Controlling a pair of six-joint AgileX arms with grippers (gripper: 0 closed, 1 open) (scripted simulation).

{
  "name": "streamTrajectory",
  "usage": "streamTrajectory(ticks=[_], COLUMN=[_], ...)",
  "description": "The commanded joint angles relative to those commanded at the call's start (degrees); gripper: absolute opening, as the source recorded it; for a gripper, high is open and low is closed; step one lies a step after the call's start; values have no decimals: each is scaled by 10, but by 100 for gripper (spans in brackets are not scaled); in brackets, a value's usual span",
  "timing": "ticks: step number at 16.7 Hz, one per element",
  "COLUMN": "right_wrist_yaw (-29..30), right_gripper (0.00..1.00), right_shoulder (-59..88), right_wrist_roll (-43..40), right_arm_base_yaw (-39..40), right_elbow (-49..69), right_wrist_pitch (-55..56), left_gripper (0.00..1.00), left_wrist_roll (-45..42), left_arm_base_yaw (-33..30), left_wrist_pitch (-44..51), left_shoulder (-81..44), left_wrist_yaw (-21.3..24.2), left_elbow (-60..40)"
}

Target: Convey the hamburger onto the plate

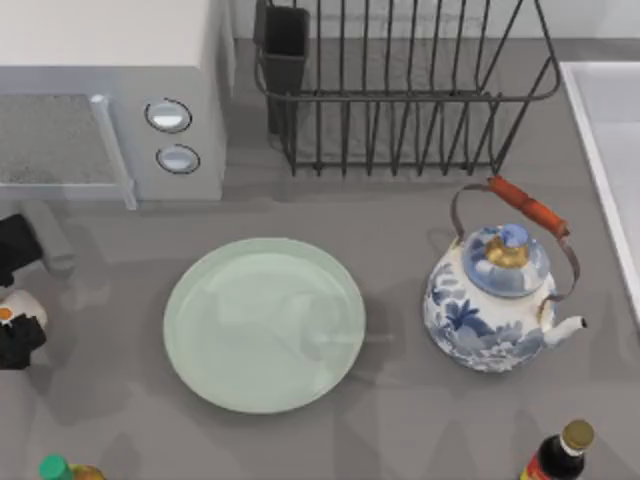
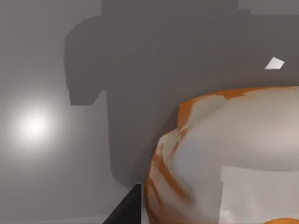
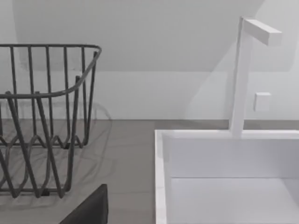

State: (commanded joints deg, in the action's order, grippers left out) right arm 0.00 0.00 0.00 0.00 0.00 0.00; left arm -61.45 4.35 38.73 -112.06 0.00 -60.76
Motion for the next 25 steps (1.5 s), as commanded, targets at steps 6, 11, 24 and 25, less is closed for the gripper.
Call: streamTrajectory(ticks=[6,11,24,25], right_wrist_yaw=[0,0,0,0], right_gripper=[100,100,100,100], right_shoulder=[0,0,0,0], right_wrist_roll=[0,0,0,0], right_arm_base_yaw=[0,0,0,0], right_elbow=[0,0,0,0], right_wrist_pitch=[0,0,0,0], left_gripper=[0,0,0,0], left_wrist_roll=[0,-1,1,1], left_arm_base_yaw=[0,12,6,6], left_wrist_pitch=[0,77,269,269], left_shoulder=[0,62,121,121], left_wrist_yaw=[0,-5,-4,-4], left_elbow=[0,-14,-147,-147])
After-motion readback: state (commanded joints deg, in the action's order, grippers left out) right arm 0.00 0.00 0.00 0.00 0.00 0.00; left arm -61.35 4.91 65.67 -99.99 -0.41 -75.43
